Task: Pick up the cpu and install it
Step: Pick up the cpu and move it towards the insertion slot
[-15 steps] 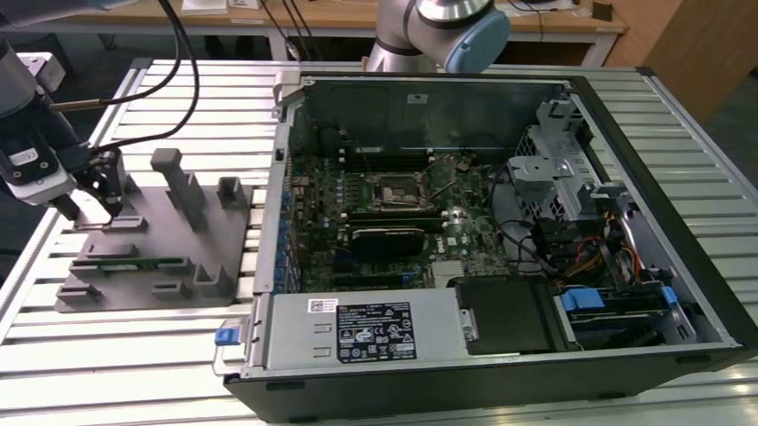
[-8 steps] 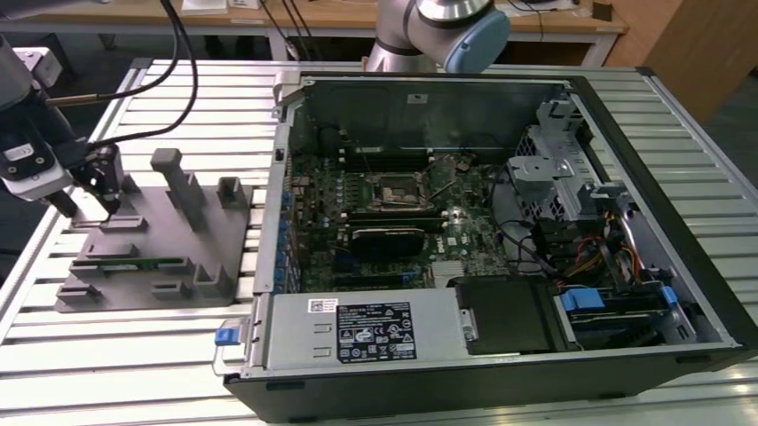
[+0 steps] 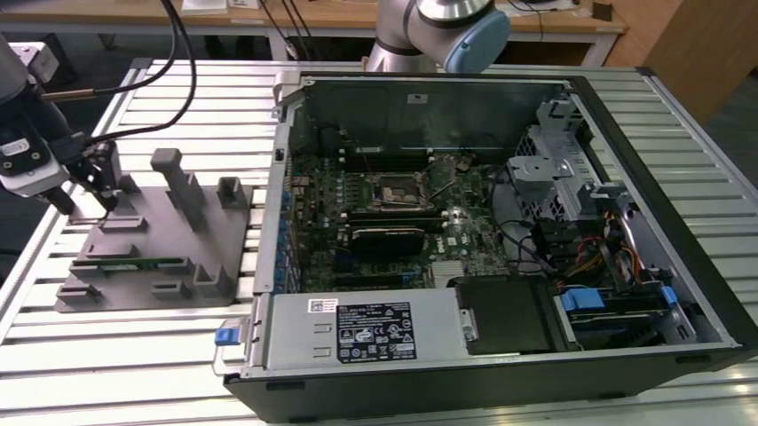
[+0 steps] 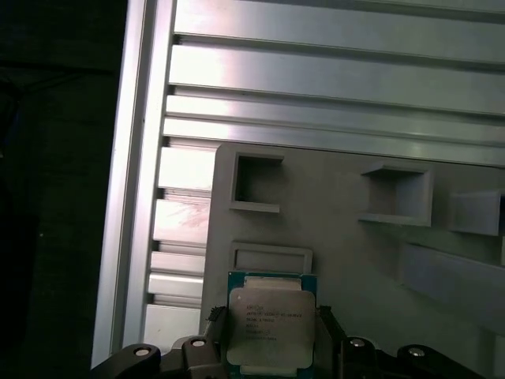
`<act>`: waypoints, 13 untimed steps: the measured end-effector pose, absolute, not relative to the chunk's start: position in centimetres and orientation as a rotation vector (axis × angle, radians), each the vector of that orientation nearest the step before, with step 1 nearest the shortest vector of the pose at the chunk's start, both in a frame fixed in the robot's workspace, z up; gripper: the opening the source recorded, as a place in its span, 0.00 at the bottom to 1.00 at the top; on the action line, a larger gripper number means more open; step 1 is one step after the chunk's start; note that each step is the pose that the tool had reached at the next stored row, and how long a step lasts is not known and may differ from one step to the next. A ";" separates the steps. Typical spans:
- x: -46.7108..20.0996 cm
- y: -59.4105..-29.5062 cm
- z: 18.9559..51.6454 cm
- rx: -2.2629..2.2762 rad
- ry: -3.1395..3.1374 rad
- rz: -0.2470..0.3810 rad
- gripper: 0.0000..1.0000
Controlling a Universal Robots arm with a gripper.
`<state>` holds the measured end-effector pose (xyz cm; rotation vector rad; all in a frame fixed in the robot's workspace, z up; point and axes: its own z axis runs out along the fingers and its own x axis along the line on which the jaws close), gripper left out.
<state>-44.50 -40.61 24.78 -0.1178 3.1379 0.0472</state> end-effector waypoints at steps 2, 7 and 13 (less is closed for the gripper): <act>-44.5 -40.6 24.9 -0.118 3.138 0.047 0.53; -44.5 -40.6 25.2 -0.118 3.138 0.047 0.53; -44.6 -40.6 25.6 -0.118 3.137 0.047 0.53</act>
